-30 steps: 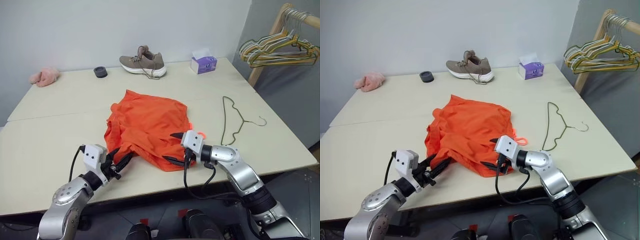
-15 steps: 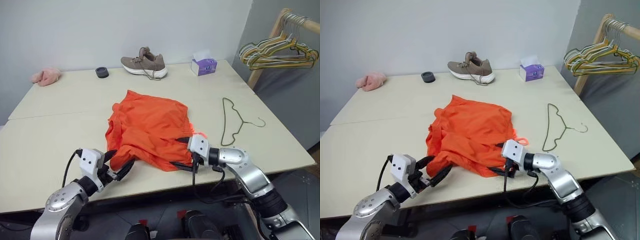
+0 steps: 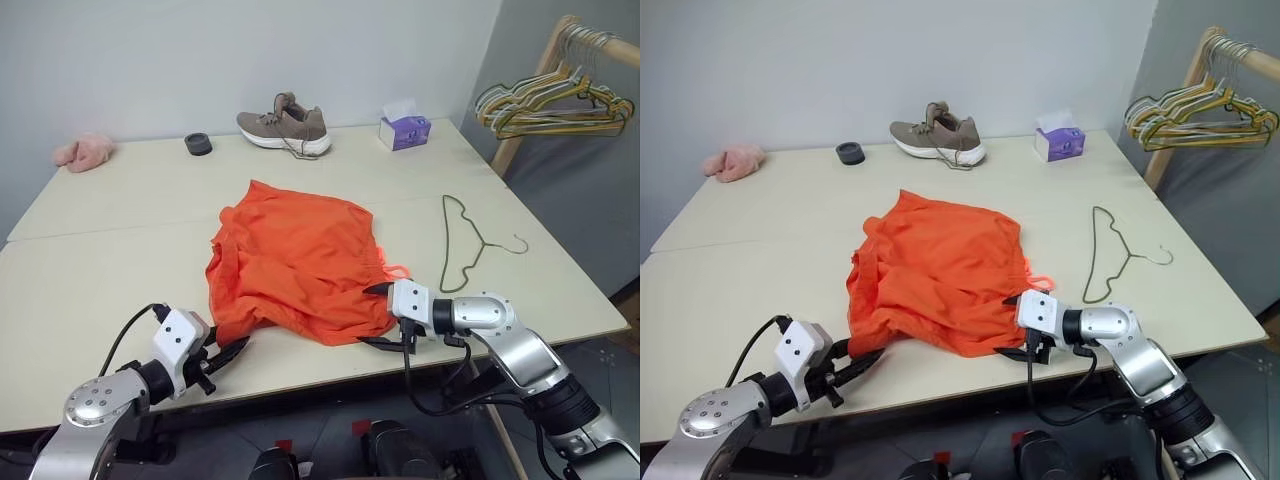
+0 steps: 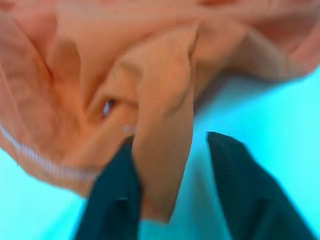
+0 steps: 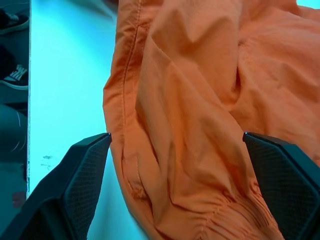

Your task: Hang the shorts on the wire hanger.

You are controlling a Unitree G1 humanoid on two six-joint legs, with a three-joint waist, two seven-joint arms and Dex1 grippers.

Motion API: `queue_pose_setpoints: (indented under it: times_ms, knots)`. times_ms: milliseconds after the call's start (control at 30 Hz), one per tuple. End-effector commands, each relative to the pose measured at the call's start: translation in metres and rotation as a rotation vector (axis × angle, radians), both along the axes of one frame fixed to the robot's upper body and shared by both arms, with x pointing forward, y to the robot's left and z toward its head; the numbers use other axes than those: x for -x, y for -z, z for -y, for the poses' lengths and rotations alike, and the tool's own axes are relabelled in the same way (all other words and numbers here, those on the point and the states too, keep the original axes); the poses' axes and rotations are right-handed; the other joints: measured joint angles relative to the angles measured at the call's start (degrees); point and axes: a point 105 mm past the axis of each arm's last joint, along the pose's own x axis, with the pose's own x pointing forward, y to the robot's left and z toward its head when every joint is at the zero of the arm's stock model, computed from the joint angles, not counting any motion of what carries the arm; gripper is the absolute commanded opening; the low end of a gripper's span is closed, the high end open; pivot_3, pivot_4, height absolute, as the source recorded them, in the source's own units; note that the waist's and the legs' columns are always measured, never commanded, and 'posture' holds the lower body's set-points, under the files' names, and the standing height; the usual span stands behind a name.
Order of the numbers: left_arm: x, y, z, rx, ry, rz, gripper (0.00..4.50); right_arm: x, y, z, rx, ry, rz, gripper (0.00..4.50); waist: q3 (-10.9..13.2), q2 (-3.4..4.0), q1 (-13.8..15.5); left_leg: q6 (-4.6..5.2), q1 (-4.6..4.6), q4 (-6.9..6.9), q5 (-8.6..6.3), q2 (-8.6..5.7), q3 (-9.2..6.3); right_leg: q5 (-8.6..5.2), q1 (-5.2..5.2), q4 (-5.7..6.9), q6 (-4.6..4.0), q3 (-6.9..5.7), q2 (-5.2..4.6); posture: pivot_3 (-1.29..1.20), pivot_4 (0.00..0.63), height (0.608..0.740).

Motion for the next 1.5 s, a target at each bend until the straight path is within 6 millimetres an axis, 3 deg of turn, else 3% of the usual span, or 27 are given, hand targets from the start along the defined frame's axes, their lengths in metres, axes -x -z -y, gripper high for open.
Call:
queue_pose_setpoints:
  times_ms: [33, 100, 400, 533, 667, 867, 900, 1167, 1233, 1367, 1500]
  knots:
    - [-0.001, -0.006, 0.002, -0.040, 0.024, 0.047, 0.46, -0.002, -0.008, 0.000, -0.001, -0.015, 0.046, 4.50, 0.03, -0.05, 0.15, -0.01, 0.00, 0.00, 0.00, 0.00, 0.01, 0.01, 0.00, -0.02, 0.01, 0.00, 0.00, -0.11, 0.063, 0.740]
    - [0.000, -0.007, 0.007, -0.044, 0.036, 0.049, 0.02, -0.005, -0.005, 0.001, 0.037, -0.020, 0.071, 4.50, 0.01, -0.09, 0.46, -0.01, 0.00, 0.01, -0.01, 0.00, 0.00, 0.02, 0.02, -0.05, 0.02, 0.00, 0.00, -0.11, 0.062, 0.740]
    - [0.013, 0.006, 0.006, -0.175, 0.178, -0.001, 0.02, -0.020, 0.016, 0.025, 0.264, -0.063, 0.117, 4.50, 0.04, -0.11, 1.42, -0.05, 0.01, 0.00, -0.04, 0.03, 0.06, 0.03, 0.02, -0.16, 0.04, 0.01, 0.00, -0.10, 0.063, 0.740]
    - [0.015, 0.010, 0.006, -0.196, 0.227, -0.014, 0.00, -0.025, 0.016, 0.027, 0.278, -0.062, 0.129, 3.64, 0.04, -0.11, 1.51, -0.06, 0.01, 0.01, -0.04, 0.03, 0.06, 0.04, 0.09, -0.27, 0.07, 0.02, 0.00, -0.11, 0.064, 0.740]
    - [0.030, 0.029, 0.000, -0.296, 0.379, -0.092, 0.00, -0.022, 0.013, 0.035, 0.330, -0.128, 0.111, 2.28, 0.03, -0.09, 1.62, -0.06, 0.05, 0.02, -0.04, 0.03, 0.07, 0.06, 0.13, -0.29, 0.09, 0.02, 0.00, -0.11, 0.064, 0.740]
    - [0.042, 0.040, -0.009, -0.352, 0.471, -0.130, 0.00, -0.008, 0.012, 0.046, 0.365, -0.200, 0.027, 0.21, -0.12, 0.16, 1.83, -0.19, 0.11, 0.00, -0.13, 0.07, 0.14, 0.04, 0.17, -0.32, 0.06, 0.06, 0.00, -0.11, 0.056, 0.740]
    - [0.044, 0.041, -0.010, -0.352, 0.482, -0.142, 0.00, -0.005, 0.011, 0.047, 0.368, -0.213, 0.012, 0.10, -0.15, 0.20, 1.84, -0.21, 0.11, 0.00, -0.15, 0.08, 0.15, 0.03, 0.17, -0.32, 0.05, 0.07, 0.00, -0.11, 0.056, 0.740]
    - [0.050, 0.041, -0.009, -0.267, 0.468, -0.178, 0.00, 0.006, 0.005, 0.039, 0.339, -0.260, 0.000, 0.10, -0.34, 0.49, 1.37, -0.26, 0.19, -0.02, -0.21, 0.13, 0.23, -0.01, 0.17, -0.31, 0.02, 0.07, 0.00, -0.11, 0.055, 0.740]
    - [0.053, 0.038, -0.006, -0.207, 0.449, -0.207, 0.40, 0.008, 0.004, 0.039, 0.334, -0.250, -0.031, 0.00, -0.35, 0.49, 1.22, -0.27, 0.22, -0.02, -0.21, 0.14, 0.25, -0.01, 0.18, -0.31, 0.02, 0.09, 0.00, -0.11, 0.056, 0.740]
    - [0.058, 0.028, 0.001, -0.075, 0.405, -0.252, 1.37, 0.010, 0.001, 0.040, 0.332, -0.255, -0.043, 1.00, -0.34, 0.50, 1.21, -0.28, 0.21, -0.02, -0.22, 0.15, 0.27, -0.01, 0.19, -0.33, 0.03, 0.10, 0.00, -0.11, 0.058, 0.740]
    - [0.061, 0.013, 0.002, 0.038, 0.342, -0.282, 2.60, 0.015, -0.007, 0.042, 0.295, -0.261, -0.080, 2.40, -0.32, 0.46, 1.34, -0.33, 0.18, -0.02, -0.25, 0.15, 0.27, -0.02, 0.17, -0.34, 0.02, 0.09, 0.00, -0.10, 0.057, 0.740]
